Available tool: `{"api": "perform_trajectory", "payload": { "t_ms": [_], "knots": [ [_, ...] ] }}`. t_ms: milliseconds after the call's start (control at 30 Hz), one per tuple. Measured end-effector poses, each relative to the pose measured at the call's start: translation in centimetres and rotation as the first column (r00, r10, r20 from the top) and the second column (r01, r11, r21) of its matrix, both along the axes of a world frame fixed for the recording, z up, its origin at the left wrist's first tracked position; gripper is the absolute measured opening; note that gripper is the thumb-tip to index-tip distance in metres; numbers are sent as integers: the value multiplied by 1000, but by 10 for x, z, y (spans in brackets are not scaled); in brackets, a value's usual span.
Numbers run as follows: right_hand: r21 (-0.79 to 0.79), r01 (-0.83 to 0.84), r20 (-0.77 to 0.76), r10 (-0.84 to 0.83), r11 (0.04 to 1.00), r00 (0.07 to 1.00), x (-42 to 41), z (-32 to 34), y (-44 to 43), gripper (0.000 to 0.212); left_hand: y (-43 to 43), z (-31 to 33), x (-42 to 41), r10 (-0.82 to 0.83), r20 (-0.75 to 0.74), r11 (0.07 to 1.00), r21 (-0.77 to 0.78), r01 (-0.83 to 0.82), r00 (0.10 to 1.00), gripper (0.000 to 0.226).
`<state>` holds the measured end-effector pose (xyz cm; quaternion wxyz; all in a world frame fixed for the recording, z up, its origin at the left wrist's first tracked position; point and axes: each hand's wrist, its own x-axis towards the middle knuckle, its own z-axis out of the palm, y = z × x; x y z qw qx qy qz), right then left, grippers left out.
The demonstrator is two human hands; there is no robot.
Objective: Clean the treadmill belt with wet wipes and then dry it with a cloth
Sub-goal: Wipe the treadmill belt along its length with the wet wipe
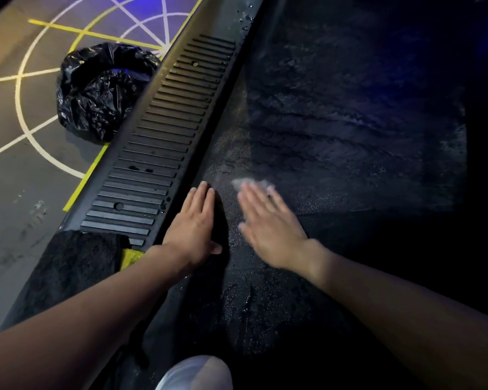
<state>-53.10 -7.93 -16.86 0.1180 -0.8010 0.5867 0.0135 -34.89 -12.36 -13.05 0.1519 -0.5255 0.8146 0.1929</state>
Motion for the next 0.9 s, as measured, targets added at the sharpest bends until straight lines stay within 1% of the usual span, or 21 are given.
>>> {"api": "perform_trajectory", "payload": {
  "t_ms": [67,100,133,200,233,267,300,333,367,400,500,533,600,633,667,700,733,767,800,833,900],
  "knots": [
    [9,-217,-43,217,976,975,-3,3,15,63,-3,3,-4,-61,89,998,-5,62,994,125],
    [19,-227,-56,227,974,972,-13,4,13,63,-4,4,-8,-80,130,997,6,80,988,125],
    [29,-153,-75,155,988,985,-22,4,6,63,-4,5,-12,-96,172,995,22,93,980,124],
    [42,94,-75,-90,995,993,-30,8,1,65,-5,10,-21,-104,237,992,88,85,966,123],
    [45,124,-51,-122,991,991,-28,7,5,66,-6,12,-27,-90,252,989,135,57,963,124],
    [45,72,-22,-71,996,997,-24,4,13,66,-7,14,-32,-69,257,983,181,22,964,128],
    [38,-36,-16,37,999,999,-22,1,24,66,-8,15,-39,-50,257,976,218,-8,965,132],
    [43,-150,-29,151,988,988,-22,2,33,65,-8,16,-42,-31,258,970,239,-32,966,136],
    [57,-200,-27,202,978,979,-29,5,37,64,-7,15,-46,-22,260,970,240,-43,965,138],
    [65,-177,-41,180,982,983,-40,7,34,63,-5,14,-48,-21,264,974,224,-40,964,140],
    [80,127,-93,-120,989,988,-54,14,30,65,0,11,-53,-38,293,984,177,-15,955,140],
    [86,133,-86,-126,987,988,-52,13,35,65,2,10,-54,-39,306,986,168,-14,951,138],
    [82,-27,-63,32,996,998,-47,6,53,66,3,11,-58,-65,322,991,134,23,944,136],
    [89,-98,-65,104,991,992,-50,7,58,66,3,11,-61,-109,318,991,111,77,942,135],
    [95,-105,-62,111,990,992,-59,9,58,66,4,11,-63,-169,302,985,92,147,938,134],
    [99,-42,-75,50,994,996,-70,9,52,65,5,9,-65,-229,281,973,77,216,932,132],
    [104,75,-99,-64,992,993,-78,11,47,64,5,8,-66,-269,263,963,69,260,926,131],
    [98,183,-114,-172,978,978,-82,11,45,65,6,7,-68,-288,255,958,68,280,923,131],
    [98,226,-108,-215,969,971,-80,10,47,65,7,7,-70,-294,254,956,73,285,921,131],
    [98,199,-88,-190,975,978,-75,7,52,66,7,7,-72,-295,255,955,81,284,921,130],
    [88,-1,-65,7,996,998,-67,1,69,67,7,8,-78,-293,235,955,123,271,927,127]
  ]
}}
